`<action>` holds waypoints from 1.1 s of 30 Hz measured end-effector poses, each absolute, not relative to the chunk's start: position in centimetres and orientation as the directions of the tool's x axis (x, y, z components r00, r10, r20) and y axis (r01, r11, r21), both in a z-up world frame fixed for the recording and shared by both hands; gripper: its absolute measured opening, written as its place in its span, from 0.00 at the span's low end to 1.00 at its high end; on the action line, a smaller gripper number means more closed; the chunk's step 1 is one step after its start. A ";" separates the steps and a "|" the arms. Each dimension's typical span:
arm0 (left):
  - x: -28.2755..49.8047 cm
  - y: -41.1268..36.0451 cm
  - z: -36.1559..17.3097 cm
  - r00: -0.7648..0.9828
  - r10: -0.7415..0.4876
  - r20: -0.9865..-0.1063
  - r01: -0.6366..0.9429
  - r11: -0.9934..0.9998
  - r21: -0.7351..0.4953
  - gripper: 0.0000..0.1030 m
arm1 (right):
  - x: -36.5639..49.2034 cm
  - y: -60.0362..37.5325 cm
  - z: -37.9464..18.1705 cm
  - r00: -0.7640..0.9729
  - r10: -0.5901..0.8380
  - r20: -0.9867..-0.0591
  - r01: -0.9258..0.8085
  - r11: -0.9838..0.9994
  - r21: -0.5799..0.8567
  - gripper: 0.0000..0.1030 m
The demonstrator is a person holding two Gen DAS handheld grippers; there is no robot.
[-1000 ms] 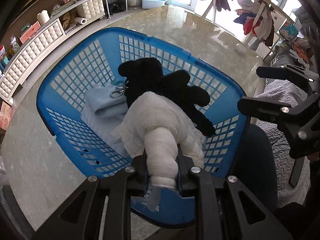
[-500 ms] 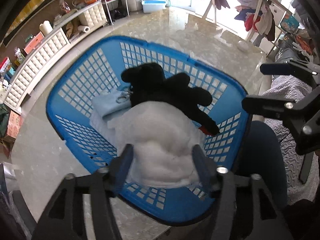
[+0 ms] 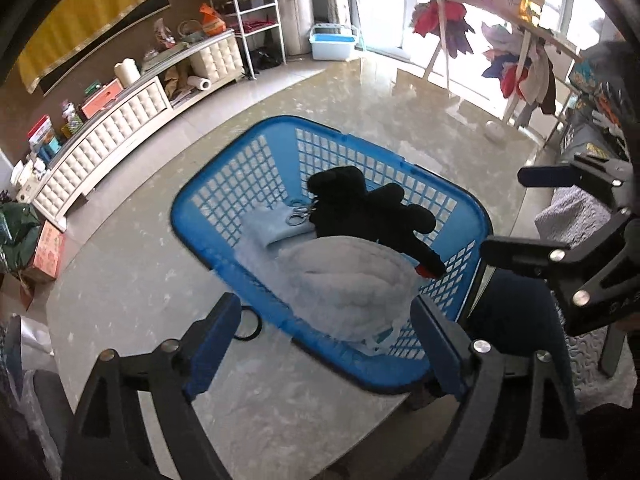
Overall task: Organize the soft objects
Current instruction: 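Withdraw the left gripper while the right gripper reaches toward the black rubber ring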
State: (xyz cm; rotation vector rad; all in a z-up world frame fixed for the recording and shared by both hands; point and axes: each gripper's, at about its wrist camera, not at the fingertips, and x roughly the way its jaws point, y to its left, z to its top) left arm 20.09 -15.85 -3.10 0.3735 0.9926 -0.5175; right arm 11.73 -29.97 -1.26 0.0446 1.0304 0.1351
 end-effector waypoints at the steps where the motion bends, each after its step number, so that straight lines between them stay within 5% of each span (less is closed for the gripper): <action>1: 19.8 -15.3 -2.7 0.449 -0.244 -0.860 0.563 0.825 0.060 0.83 | 11.7 -29.6 -1.1 0.509 0.135 -0.850 -0.099 0.990 0.098 0.98; 11: 18.1 -8.8 -0.5 0.514 -0.234 -0.825 0.446 0.895 0.024 0.87 | 11.8 -24.0 -0.3 0.520 0.168 -0.837 -0.191 0.979 0.077 0.98; 15: 17.4 -6.1 -0.4 0.529 -0.211 -0.822 0.403 0.915 0.025 1.00 | 12.1 -21.5 -0.5 0.517 0.177 -0.838 -0.227 0.972 0.065 0.98; 33: 15.3 3.6 -2.5 0.530 -0.159 -0.833 0.280 0.960 -0.006 1.00 | 14.0 -11.8 -2.8 0.461 0.198 -0.865 -0.350 0.936 0.028 0.98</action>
